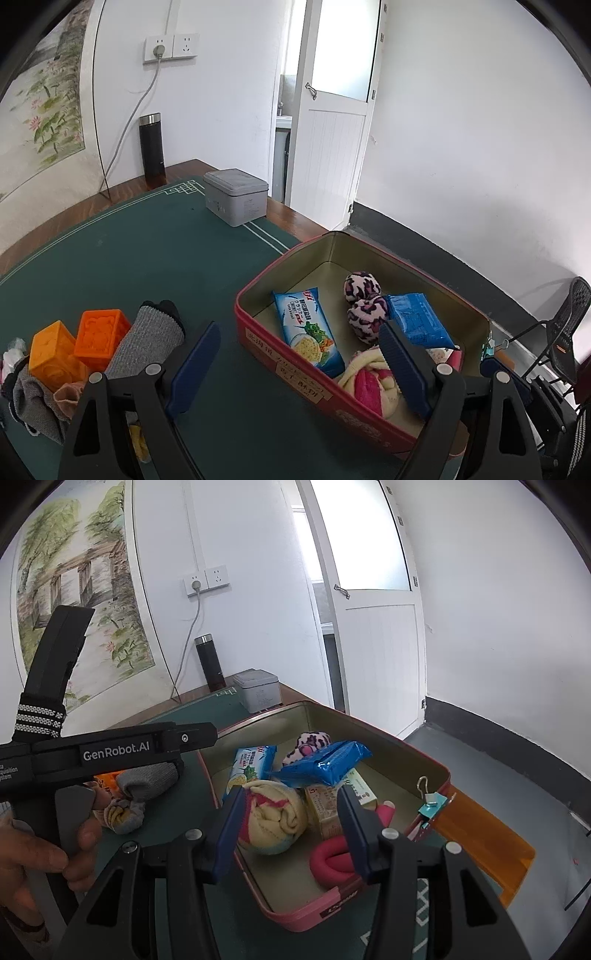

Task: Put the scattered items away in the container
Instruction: 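Move both tools back from the tin over the remaining items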

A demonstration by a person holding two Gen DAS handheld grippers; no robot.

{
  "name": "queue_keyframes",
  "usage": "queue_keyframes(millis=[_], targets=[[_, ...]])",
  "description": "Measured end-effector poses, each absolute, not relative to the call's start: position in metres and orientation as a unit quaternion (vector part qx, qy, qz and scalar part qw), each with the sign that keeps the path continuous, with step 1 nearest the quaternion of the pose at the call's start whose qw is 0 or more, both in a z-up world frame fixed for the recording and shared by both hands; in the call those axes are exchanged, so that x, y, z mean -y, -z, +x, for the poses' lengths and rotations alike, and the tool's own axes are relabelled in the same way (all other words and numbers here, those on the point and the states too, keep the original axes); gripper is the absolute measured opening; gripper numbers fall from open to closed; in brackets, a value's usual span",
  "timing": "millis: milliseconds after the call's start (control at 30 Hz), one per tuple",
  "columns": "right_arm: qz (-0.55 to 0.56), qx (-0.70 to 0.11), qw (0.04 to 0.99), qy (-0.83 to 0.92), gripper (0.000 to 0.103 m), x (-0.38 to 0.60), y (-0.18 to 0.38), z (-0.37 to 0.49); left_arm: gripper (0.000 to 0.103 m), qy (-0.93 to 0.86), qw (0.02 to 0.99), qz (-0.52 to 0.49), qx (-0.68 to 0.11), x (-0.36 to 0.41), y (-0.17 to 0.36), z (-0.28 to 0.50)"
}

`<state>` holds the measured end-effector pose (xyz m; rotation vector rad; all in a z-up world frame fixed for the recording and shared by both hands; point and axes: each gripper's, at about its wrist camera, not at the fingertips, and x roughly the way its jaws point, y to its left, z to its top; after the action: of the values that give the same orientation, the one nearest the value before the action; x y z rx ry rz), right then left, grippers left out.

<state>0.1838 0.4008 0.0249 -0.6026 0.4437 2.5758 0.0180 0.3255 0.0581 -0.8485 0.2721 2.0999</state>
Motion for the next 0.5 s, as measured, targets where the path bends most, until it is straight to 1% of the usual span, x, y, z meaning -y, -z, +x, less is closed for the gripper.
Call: queue_keyframes(millis=[267, 500], targets=[[-0.224, -0.166, 0.19, -0.941, 0.055, -0.382, -0.023, 0.174, 0.089, -0.855, 0.371, -0.349, -0.099, -0.279, -0.051, 0.012], [-0.241, -0.166, 0.158, -0.943, 0.055, -0.361, -0.017, 0.154, 0.089, -0.867, 0.335, -0.361, -0.076, -0.23, -0.045, 0.003]])
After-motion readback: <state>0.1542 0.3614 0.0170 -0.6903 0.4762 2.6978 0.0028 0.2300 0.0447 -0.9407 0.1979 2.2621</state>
